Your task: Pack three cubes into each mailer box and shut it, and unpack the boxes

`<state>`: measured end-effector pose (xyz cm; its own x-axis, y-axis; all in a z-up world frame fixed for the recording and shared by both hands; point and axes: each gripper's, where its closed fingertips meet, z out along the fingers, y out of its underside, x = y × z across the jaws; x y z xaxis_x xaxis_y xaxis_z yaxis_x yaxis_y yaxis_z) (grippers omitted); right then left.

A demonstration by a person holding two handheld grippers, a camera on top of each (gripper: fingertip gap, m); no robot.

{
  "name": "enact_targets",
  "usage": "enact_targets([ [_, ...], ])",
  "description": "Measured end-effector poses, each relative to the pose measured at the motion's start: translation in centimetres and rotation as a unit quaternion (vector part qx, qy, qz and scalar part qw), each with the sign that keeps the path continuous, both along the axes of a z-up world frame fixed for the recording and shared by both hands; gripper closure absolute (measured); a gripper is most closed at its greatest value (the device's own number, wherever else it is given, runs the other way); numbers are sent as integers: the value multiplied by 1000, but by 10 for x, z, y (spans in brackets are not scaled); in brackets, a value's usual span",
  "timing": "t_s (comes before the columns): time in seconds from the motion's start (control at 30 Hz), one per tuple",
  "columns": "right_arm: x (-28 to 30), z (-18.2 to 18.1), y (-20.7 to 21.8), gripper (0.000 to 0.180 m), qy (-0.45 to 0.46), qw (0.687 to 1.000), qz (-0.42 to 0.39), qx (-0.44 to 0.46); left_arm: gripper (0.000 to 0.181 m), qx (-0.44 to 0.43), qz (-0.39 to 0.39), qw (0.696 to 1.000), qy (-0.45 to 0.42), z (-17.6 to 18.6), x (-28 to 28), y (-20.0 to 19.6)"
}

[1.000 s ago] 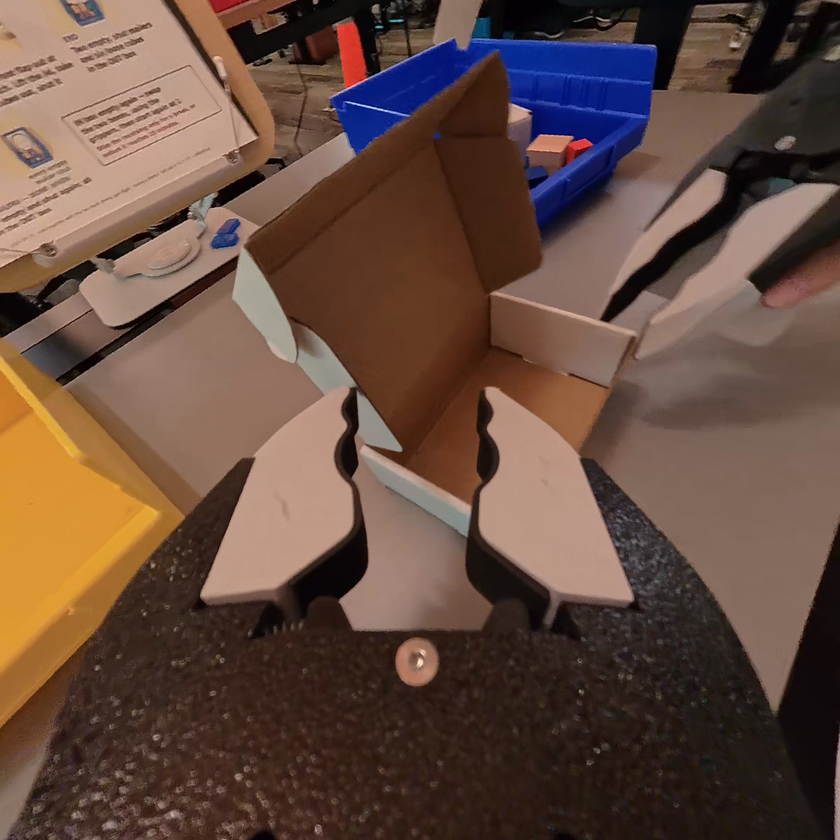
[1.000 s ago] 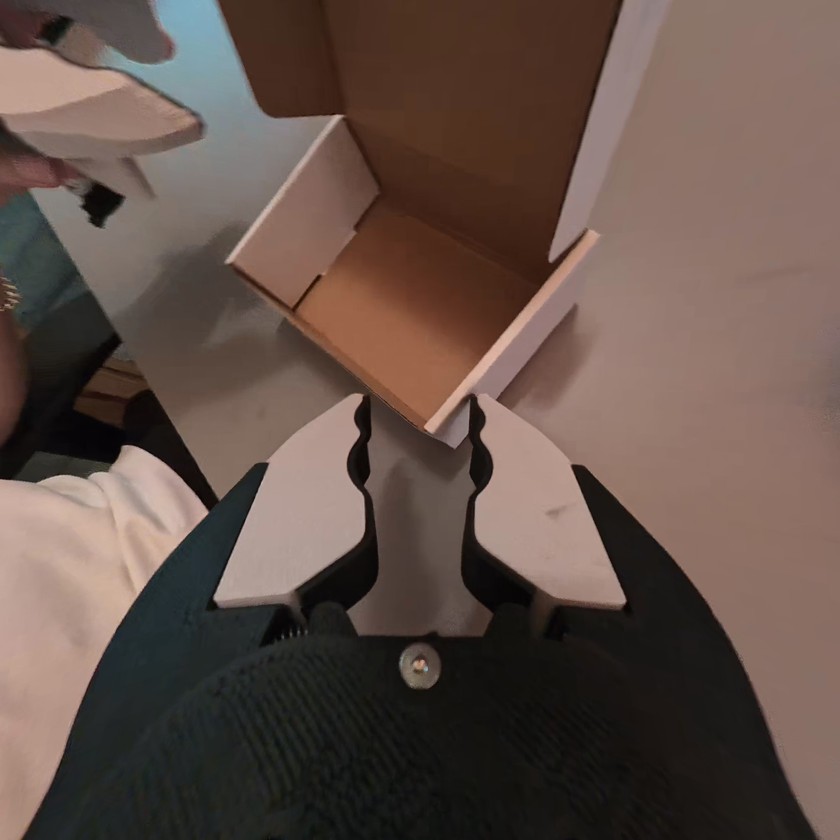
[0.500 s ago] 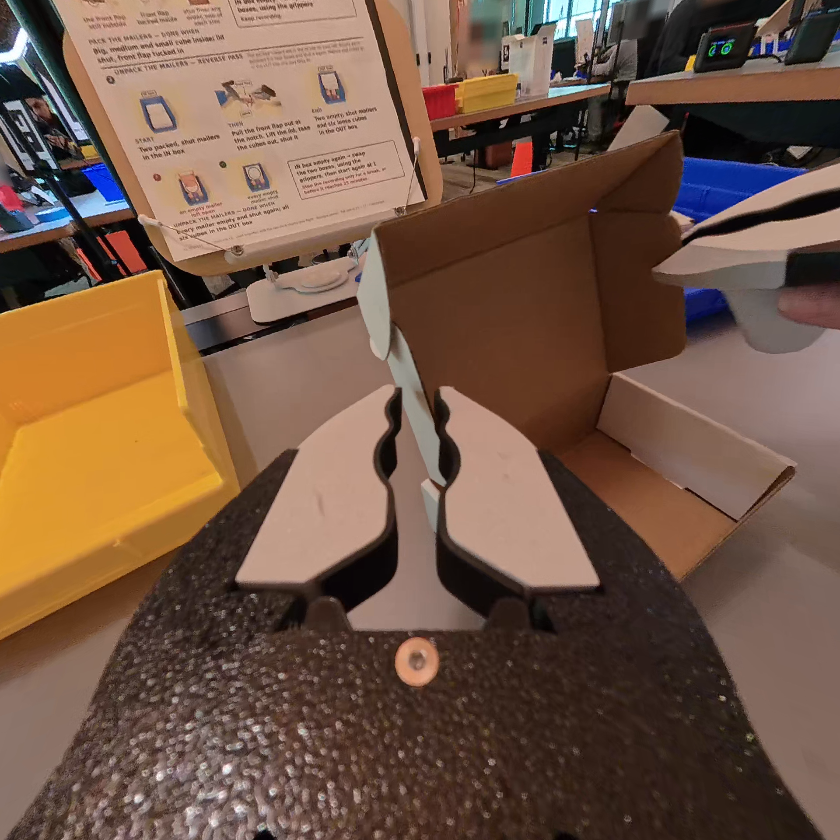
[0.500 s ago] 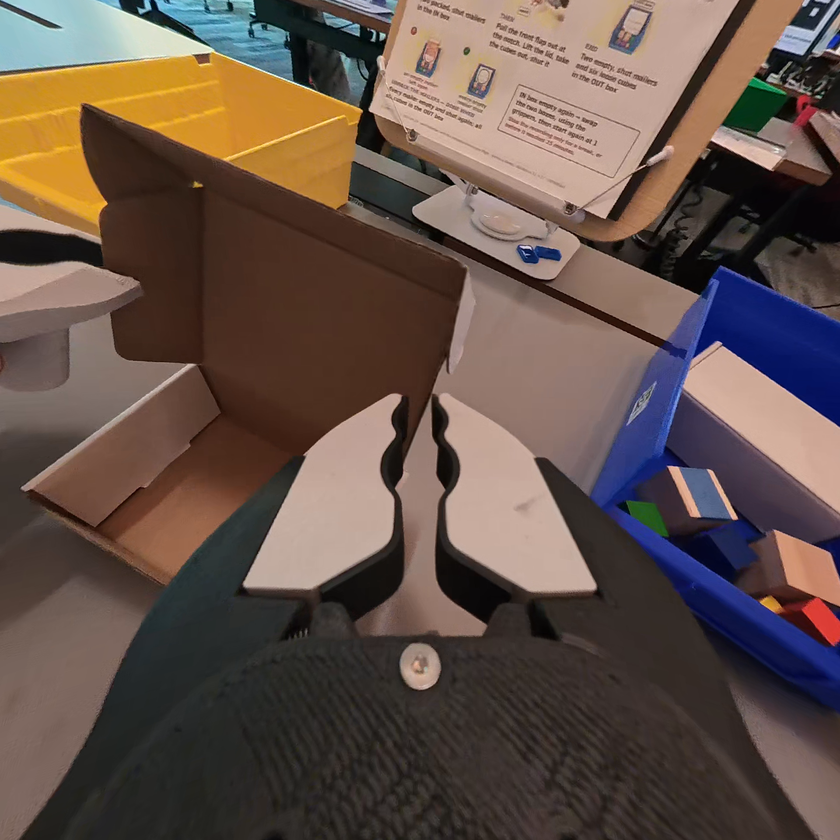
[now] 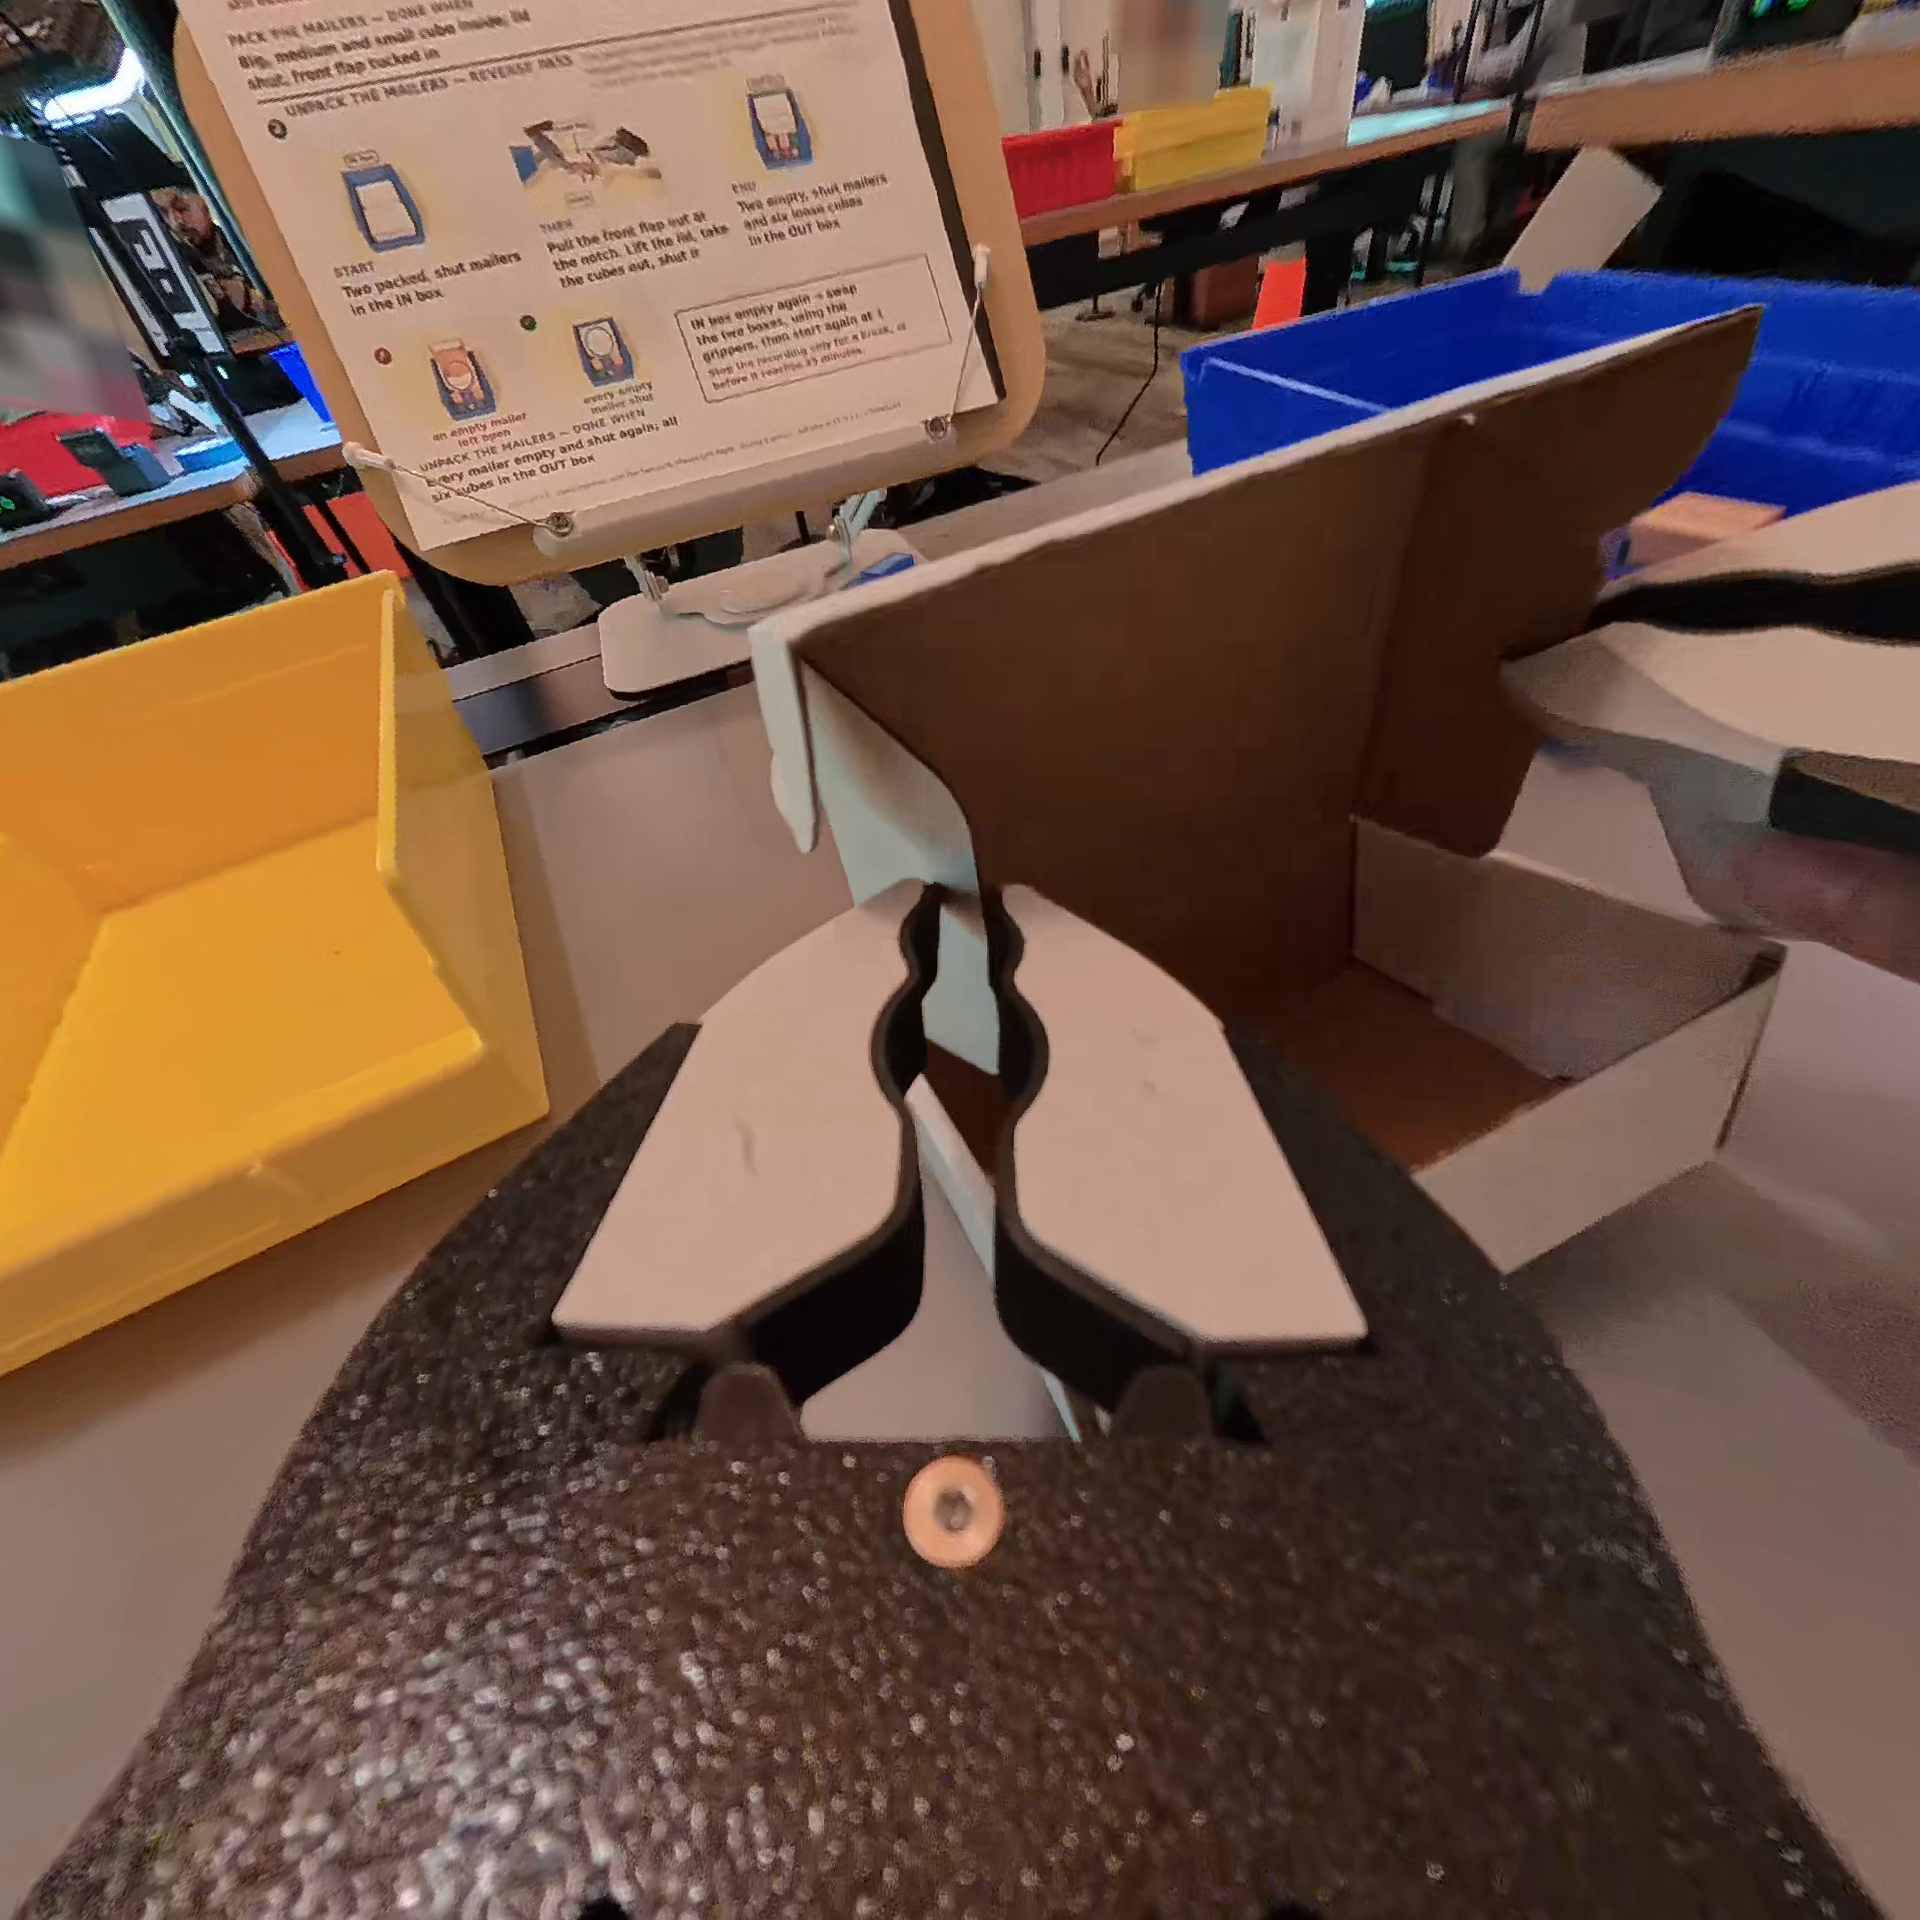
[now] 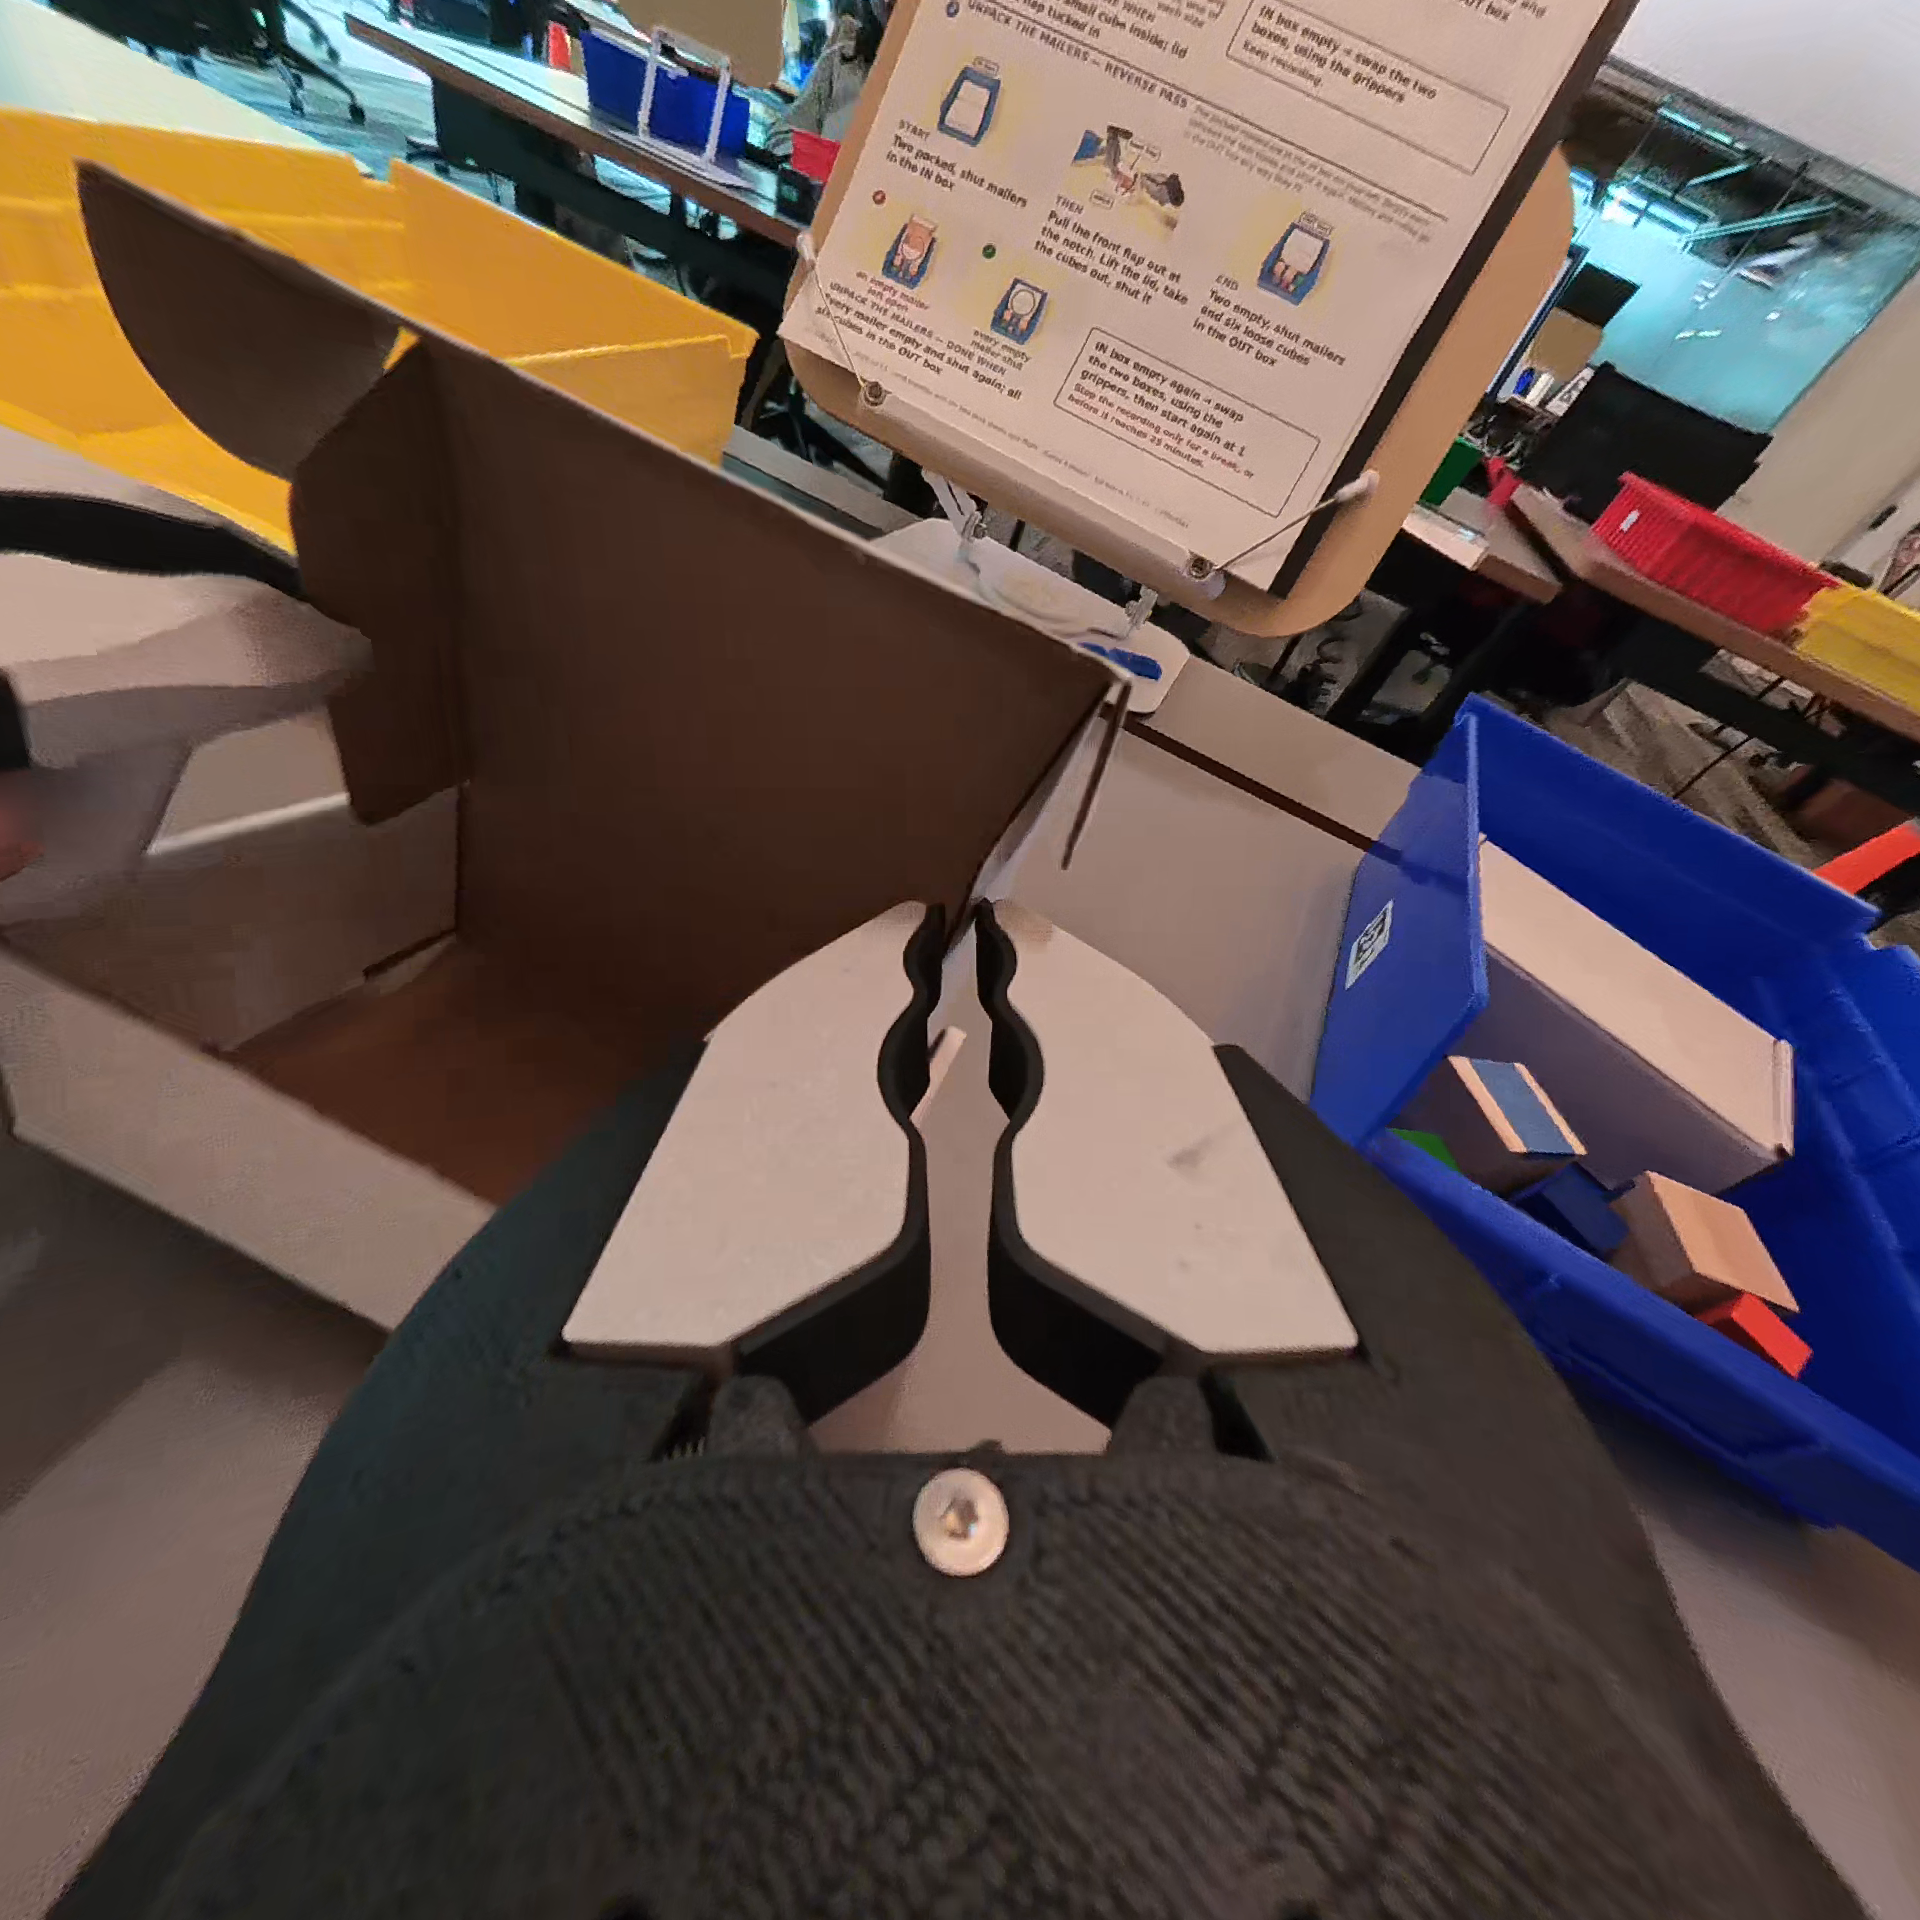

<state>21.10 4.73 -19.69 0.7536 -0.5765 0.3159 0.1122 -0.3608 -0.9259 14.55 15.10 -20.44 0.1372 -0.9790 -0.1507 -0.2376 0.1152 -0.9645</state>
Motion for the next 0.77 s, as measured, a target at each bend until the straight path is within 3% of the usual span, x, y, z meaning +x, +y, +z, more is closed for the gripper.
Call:
enact_targets([
  [0.13,-6,-4,-10,174,0,1000,-4,17,173,0,-23,999,25,-3,-3,-4],
  [0.37,-17,-26,-24,174,30,1000,1,0,175,0,-124,977,172,-27,-19,-15],
  [0.6,-29,-47,-24,174,15,998,6,-56,150,-26,-197,942,270,-56,-37,-22],
  [0.77,-37,-52,-26,172,-25,995,15,-90,143,-6,-209,931,300,-56,-49,-20],
])
